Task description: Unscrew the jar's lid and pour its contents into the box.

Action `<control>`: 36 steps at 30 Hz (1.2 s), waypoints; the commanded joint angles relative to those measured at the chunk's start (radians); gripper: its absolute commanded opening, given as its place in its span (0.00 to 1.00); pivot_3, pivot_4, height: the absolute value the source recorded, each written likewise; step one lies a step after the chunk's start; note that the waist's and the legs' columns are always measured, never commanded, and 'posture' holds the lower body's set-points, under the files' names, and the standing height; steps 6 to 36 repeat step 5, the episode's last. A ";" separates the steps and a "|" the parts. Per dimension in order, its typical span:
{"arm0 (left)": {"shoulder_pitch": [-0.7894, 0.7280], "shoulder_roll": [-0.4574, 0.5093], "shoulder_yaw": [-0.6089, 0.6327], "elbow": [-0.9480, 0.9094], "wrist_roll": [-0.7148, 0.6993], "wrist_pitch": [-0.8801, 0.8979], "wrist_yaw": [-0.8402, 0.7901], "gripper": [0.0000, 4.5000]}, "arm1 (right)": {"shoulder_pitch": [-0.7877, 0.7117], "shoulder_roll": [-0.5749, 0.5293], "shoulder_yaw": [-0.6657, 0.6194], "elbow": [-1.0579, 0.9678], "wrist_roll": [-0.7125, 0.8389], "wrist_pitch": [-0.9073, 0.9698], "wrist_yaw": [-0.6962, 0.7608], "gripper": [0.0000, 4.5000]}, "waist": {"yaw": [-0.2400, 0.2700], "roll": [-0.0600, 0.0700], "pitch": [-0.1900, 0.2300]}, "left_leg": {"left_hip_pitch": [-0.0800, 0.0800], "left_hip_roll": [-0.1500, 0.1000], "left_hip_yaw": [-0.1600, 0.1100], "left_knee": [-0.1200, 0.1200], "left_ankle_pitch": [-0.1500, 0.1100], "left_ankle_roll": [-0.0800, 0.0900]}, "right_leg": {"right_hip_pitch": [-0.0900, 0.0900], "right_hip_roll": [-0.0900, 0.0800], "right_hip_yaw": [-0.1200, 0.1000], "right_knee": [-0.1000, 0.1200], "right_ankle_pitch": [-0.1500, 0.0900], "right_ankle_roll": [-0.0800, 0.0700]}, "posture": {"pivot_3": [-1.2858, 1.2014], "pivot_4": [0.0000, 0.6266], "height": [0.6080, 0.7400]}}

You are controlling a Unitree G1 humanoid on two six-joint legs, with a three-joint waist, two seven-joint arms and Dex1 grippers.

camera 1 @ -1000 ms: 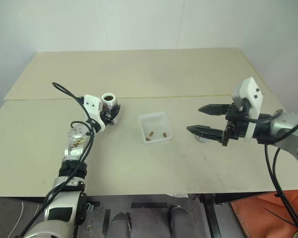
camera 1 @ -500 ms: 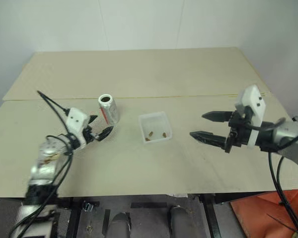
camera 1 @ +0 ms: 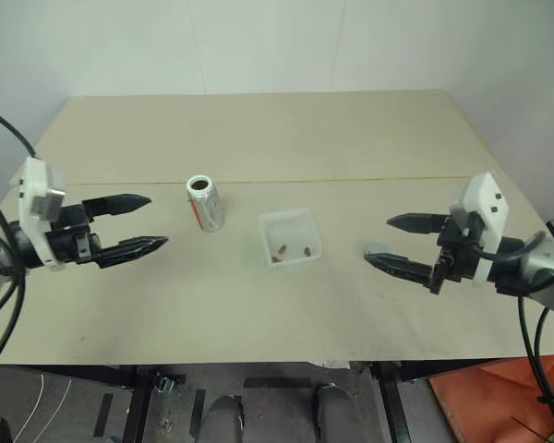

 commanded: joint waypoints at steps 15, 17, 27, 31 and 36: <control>0.099 0.020 0.119 -0.138 -0.062 0.082 0.077 0.99 | -0.054 0.051 0.046 0.012 -0.026 -0.054 -0.017 1.00 | -0.007 0.000 0.000 | 0.002 0.000 0.000 0.000 -0.001 0.002 | -0.001 0.001 0.001 0.002 -0.001 -0.002 | 0.52 0.24 1.00; 0.099 0.020 0.119 -0.138 -0.062 0.082 0.077 0.99 | -0.054 0.051 0.046 0.012 -0.026 -0.054 -0.017 1.00 | -0.007 0.000 0.000 | 0.002 0.000 0.000 0.000 -0.001 0.002 | -0.001 0.001 0.001 0.002 -0.001 -0.002 | 0.52 0.24 1.00; 0.099 0.020 0.119 -0.138 -0.062 0.082 0.077 0.99 | -0.054 0.051 0.046 0.012 -0.026 -0.054 -0.017 1.00 | -0.007 0.000 0.000 | 0.002 0.000 0.000 0.000 -0.001 0.002 | -0.001 0.001 0.001 0.002 -0.001 -0.002 | 0.52 0.24 1.00; 0.099 0.020 0.119 -0.138 -0.062 0.082 0.077 0.99 | -0.054 0.051 0.046 0.012 -0.026 -0.054 -0.017 1.00 | -0.007 0.000 0.000 | 0.002 0.000 0.000 0.000 -0.001 0.002 | -0.001 0.001 0.001 0.002 -0.001 -0.002 | 0.52 0.24 1.00; 0.099 0.020 0.119 -0.138 -0.062 0.082 0.077 0.99 | -0.054 0.051 0.046 0.012 -0.026 -0.054 -0.017 1.00 | -0.007 0.000 0.000 | 0.002 0.000 0.000 0.000 -0.001 0.002 | -0.001 0.001 0.001 0.002 -0.001 -0.002 | 0.52 0.24 1.00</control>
